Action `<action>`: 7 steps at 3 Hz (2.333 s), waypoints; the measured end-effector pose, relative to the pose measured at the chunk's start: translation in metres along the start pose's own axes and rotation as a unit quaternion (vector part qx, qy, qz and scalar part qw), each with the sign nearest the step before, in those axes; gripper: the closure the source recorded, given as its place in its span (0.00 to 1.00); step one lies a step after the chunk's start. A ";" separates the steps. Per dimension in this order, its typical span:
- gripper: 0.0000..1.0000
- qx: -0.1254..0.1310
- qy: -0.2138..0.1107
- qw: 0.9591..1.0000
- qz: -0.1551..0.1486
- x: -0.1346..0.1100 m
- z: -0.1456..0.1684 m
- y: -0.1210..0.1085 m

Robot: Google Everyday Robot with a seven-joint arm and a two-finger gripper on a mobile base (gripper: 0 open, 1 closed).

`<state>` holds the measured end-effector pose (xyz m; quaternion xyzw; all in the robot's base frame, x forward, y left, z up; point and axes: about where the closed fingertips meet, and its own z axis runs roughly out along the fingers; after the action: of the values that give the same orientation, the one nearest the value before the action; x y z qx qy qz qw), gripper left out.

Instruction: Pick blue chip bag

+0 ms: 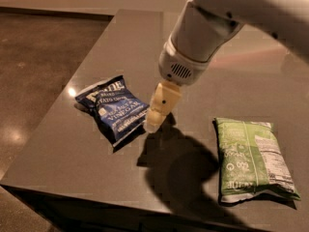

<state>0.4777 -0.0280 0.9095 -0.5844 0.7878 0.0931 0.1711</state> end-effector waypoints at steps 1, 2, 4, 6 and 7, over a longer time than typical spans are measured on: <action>0.00 -0.013 0.009 1.000 0.002 -0.019 0.030 0.015; 0.00 -0.016 0.017 1.000 -0.001 -0.030 0.046 0.022; 0.00 -0.025 0.030 0.999 -0.009 -0.038 0.080 0.023; 0.36 -0.029 0.028 0.999 -0.016 -0.041 0.082 0.022; 0.59 -0.029 0.022 0.999 -0.015 -0.040 0.076 0.020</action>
Offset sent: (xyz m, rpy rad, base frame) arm -0.0045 0.0700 -0.0505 -0.0405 0.0583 0.0196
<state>0.4814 0.0402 0.8532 -0.6023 0.7797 0.1009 0.1384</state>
